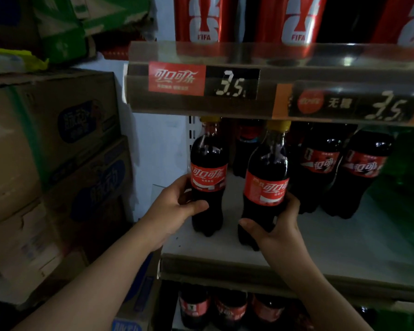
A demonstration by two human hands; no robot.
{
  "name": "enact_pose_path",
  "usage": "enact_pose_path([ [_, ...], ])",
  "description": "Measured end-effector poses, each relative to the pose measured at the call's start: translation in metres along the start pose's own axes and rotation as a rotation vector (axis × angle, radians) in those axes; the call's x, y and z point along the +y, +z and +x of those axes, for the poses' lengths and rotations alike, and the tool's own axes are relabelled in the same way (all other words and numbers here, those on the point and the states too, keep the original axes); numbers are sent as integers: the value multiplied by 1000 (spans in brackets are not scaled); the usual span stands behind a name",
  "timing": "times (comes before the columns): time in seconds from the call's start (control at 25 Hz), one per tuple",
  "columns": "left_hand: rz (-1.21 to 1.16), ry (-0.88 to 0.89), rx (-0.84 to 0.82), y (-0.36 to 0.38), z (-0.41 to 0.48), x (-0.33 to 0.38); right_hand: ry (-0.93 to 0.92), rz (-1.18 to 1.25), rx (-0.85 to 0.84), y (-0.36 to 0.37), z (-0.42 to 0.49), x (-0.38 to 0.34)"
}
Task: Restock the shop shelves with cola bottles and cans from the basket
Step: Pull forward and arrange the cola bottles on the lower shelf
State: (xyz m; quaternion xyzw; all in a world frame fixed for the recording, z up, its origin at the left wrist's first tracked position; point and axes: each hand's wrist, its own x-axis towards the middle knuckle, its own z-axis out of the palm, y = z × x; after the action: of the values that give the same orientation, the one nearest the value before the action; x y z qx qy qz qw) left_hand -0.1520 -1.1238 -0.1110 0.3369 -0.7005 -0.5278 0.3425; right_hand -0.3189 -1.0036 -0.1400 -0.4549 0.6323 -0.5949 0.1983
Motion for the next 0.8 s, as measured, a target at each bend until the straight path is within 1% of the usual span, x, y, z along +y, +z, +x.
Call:
enact_pose_path([
  [0.28,26,34,49,4,-7,-9,24,-80,-31,-20,-6,9],
  [0.44,69,36,96,10,-7,-14,6,-179,-3,-19,-5,10],
  [0.8,115,61,87,9,-2,-16,19,-272,8,-17,5,7],
])
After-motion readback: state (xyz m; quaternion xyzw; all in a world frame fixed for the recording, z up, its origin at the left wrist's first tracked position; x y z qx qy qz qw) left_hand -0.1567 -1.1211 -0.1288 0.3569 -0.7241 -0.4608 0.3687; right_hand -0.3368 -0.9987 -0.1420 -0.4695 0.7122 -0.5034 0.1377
